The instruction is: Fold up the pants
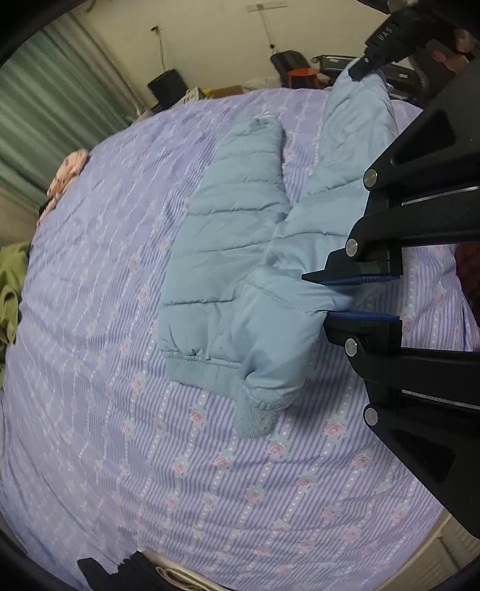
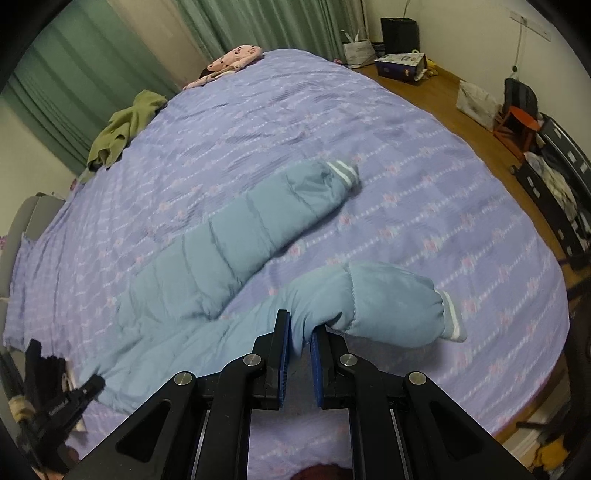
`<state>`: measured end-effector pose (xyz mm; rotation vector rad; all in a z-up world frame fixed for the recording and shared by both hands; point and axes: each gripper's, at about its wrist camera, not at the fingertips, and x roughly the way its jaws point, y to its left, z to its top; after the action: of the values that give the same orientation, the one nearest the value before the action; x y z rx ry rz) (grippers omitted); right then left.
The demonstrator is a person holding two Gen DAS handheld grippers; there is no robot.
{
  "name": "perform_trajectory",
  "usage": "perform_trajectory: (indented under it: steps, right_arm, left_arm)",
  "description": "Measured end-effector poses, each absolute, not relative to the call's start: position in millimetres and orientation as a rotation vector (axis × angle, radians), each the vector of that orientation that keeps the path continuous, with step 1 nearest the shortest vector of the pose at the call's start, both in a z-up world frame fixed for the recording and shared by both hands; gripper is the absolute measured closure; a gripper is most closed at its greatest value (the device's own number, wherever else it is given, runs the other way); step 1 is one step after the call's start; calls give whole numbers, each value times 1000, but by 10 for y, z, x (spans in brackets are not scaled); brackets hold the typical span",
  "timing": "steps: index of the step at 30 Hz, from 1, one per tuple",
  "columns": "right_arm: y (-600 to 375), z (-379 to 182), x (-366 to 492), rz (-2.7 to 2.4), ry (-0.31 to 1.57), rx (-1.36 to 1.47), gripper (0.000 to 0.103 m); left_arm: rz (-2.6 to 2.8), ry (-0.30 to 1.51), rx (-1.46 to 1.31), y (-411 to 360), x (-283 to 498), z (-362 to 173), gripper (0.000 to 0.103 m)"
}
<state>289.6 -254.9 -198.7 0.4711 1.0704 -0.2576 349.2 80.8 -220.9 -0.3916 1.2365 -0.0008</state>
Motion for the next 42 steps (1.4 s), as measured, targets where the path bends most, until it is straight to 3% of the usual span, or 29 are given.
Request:
perform_trajectory:
  steps: [17,28,29,30,31,32,33,34,35,42]
  right_arm:
    - [-2858,-2455,4560,-278,1057,513,91]
    - [-2830,-2757,5164,-258,1086,384,91]
    - [-2828,-2767,5189,-257,1083,380,88]
    - [-2827,-2768,5207,-255,1083,374,80]
    - [-2820,-2762,5217,-248,1083,366,74]
    - [-2810,-2730,5208,-231,1072,361,59]
    - [-2802,-2677,5186,-220,1051,360,44]
    - [-2793,-2618,5143,-224,1028,354,39]
    - [-2782,-2571,5107,-232,1011,344,36]
    - [-2709,-2098,4596,-224,905,321,36]
  left_arm:
    - [109,1211,-357,647,4831,-2508,90]
    - [166,1272,-303,565,5305,-2929,89]
    - [160,1282,-295,549,5333,-2941,87]
    - [152,1293,-286,536,5353,-2939,85]
    - [141,1293,-289,534,5351,-2923,75]
    - [118,1282,-302,534,5338,-2885,57]
    - [103,1269,-310,529,5320,-2844,47]
    - [83,1251,-309,513,5286,-2776,28]
    - [66,1241,-302,500,5258,-2728,16]
    - [-30,1111,-104,476,4865,-2197,11]
